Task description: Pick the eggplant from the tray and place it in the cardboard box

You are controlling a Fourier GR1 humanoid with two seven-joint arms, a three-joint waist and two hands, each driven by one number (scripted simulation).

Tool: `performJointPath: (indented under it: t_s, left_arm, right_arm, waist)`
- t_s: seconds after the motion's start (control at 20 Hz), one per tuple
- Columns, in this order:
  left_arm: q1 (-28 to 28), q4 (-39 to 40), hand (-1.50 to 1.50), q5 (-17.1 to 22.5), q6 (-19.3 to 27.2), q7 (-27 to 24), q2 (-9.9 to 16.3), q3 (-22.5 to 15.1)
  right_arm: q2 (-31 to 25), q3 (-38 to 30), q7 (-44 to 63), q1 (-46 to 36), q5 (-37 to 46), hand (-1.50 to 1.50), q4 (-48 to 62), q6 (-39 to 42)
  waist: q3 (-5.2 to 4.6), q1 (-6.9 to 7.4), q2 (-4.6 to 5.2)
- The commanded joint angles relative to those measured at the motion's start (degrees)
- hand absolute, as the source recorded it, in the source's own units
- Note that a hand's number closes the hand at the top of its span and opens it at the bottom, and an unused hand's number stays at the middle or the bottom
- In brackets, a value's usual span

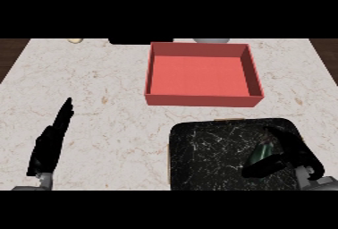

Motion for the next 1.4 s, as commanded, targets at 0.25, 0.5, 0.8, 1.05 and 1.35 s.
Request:
performJointPath:
  t_s: [0.25,0.5,0.8,1.05,1.35]
  left_arm:
    - [-1.4,0.2,0.00,0.9,-2.5,0.1,0.4,2.3]
    - [-0.7,-0.8,0.00,-1.9,-1.6,1.7,-1.3,1.3]
    - [-1.7,-2.6,0.00,-2.1,-2.6,0.5,-2.4,-1.6]
    - [-3.2,-3.0,0.00,-1.8,-3.7,0.6,-2.6,-2.6]
    - [-4.2,-2.6,0.00,-1.8,-3.7,0.4,-2.6,-2.1]
  right_arm:
    - [0.0,1.4,4.0,-2.9,10.7,1.50,5.2,-0.2]
    - [0.5,-0.2,3.6,-4.4,14.6,1.50,4.6,1.6]
    - [-10.9,3.4,-25.1,-14.5,15.3,1.50,3.8,10.7]
    - [-16.7,4.7,-41.9,-21.4,16.8,1.50,2.3,13.9]
    - [-22.4,0.4,-64.2,-25.9,15.9,1.50,9.7,12.1]
  waist:
    - [0.64,0.27,0.60]
    - [0.65,0.05,0.55]
    - [1.09,6.44,2.29]
    - [1.39,9.40,3.27]
    - [1.48,8.22,3.91]
